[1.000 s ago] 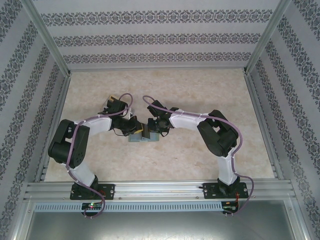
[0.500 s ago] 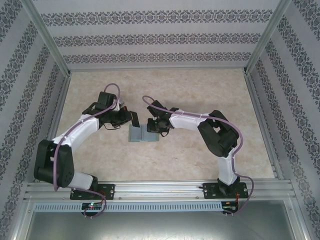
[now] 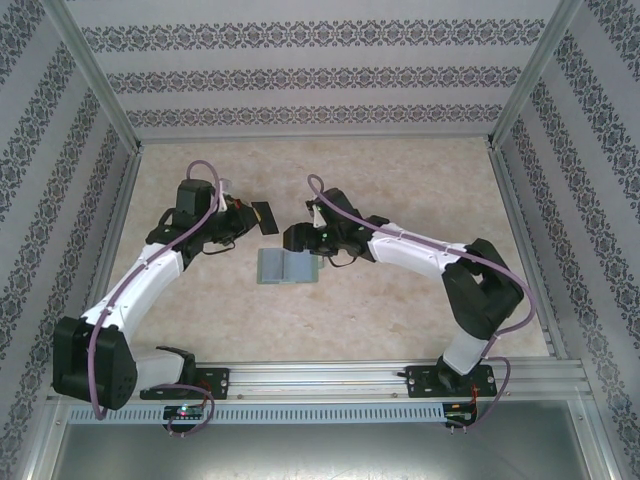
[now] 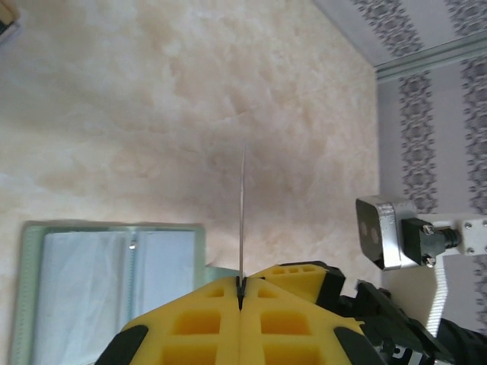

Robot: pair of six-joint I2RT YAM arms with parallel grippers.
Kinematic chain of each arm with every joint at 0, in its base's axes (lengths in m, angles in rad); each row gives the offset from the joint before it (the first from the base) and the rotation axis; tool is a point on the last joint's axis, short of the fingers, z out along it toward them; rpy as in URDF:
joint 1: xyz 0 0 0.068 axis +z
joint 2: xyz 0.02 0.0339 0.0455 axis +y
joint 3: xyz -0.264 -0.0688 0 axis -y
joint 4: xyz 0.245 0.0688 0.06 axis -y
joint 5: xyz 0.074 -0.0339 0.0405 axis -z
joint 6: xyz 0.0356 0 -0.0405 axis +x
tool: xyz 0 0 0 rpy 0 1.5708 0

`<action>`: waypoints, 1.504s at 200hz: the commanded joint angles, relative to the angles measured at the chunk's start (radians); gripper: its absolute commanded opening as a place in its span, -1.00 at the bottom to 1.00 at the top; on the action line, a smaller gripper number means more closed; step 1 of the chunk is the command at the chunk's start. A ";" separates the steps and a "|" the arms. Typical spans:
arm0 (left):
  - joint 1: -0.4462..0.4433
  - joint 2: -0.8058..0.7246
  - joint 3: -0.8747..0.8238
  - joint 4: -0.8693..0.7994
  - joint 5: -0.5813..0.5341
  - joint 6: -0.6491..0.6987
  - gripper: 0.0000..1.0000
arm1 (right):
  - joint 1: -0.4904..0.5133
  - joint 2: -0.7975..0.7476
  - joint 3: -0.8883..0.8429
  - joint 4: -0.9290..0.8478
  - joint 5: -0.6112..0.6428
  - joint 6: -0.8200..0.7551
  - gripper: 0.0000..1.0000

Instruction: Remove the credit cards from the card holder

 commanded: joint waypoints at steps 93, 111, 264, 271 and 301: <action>0.062 0.021 -0.075 0.448 0.296 -0.344 -0.95 | -0.107 -0.055 -0.027 0.450 -0.362 0.342 0.33; 0.068 0.027 -0.077 0.481 0.311 -0.369 -0.95 | -0.117 -0.048 -0.052 0.603 -0.387 0.440 0.17; 0.088 0.002 -0.071 0.326 0.284 -0.282 -0.67 | -0.139 -0.016 -0.047 0.633 -0.402 0.446 -1.00; 0.094 -0.001 -0.063 0.271 0.258 -0.255 -0.49 | -0.138 -0.012 -0.047 0.615 -0.394 0.425 -1.00; 0.115 -0.015 -0.004 -0.081 -0.016 -0.055 0.42 | -0.121 -0.006 -0.021 0.419 -0.305 0.218 -1.00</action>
